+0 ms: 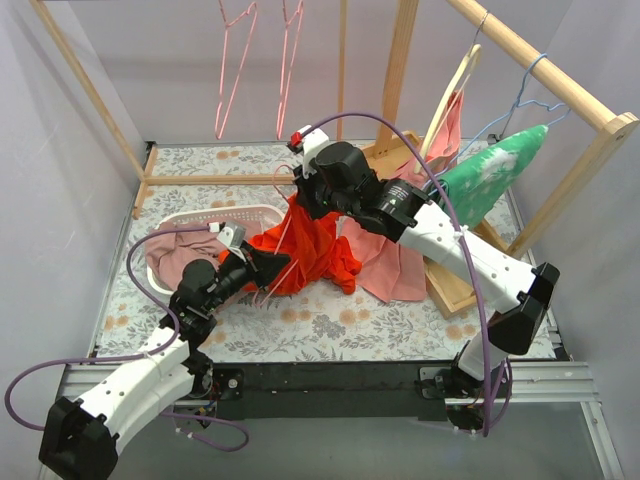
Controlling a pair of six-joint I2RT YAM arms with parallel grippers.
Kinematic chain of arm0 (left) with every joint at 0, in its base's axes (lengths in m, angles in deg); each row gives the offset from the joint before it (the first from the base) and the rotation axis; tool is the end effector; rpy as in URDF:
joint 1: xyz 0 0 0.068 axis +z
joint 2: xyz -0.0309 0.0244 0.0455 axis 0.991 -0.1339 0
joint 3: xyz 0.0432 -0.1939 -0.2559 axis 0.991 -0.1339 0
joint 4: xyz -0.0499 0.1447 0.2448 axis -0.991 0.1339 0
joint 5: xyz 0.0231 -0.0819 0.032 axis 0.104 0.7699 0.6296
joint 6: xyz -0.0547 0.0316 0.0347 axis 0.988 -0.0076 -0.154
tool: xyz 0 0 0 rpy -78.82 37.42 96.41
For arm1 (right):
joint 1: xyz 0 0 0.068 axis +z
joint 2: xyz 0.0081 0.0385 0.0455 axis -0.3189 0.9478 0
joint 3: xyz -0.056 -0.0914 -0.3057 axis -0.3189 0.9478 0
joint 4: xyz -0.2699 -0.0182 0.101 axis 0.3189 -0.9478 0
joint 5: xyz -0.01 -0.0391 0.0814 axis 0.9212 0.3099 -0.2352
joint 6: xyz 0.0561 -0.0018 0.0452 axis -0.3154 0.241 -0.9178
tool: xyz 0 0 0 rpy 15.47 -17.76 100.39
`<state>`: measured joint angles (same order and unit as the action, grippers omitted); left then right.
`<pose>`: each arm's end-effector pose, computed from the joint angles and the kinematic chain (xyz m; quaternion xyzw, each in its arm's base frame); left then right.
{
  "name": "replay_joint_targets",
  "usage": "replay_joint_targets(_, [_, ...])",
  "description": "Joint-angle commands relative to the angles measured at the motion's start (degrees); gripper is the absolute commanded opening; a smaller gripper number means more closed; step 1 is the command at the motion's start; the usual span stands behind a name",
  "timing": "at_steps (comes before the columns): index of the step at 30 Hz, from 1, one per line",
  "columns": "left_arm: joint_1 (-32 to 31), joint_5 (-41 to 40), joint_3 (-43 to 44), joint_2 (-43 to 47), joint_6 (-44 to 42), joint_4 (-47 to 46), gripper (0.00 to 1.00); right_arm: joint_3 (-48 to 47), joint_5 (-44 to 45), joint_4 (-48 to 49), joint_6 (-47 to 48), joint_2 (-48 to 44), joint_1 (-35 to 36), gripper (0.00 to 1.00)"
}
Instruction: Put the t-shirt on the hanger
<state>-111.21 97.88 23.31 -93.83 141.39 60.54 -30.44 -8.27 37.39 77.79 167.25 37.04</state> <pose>0.1513 -0.1060 0.2647 -0.1019 0.7116 -0.5788 0.3849 0.2432 0.3358 0.4834 -0.2821 0.7826 0.2254 0.5072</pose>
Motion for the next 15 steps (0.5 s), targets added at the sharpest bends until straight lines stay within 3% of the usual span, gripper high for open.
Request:
replay_joint_targets(1, [-1.8,-0.2,3.1,-0.1,-1.5,-2.1,0.00,1.8,-1.1,6.7,0.1,0.1,-0.9,0.12])
replay_joint_targets(9, [-2.3,-0.1,4.0,0.3,-1.2,-0.6,0.00,9.6,-5.7,13.8,-0.7,-3.5,-1.0,0.35])
replay_joint_targets(15, [-2.4,0.9,4.1,0.3,-1.1,-0.4,0.00,14.9,-8.6,17.2,-1.6,-6.2,-1.0,0.42])
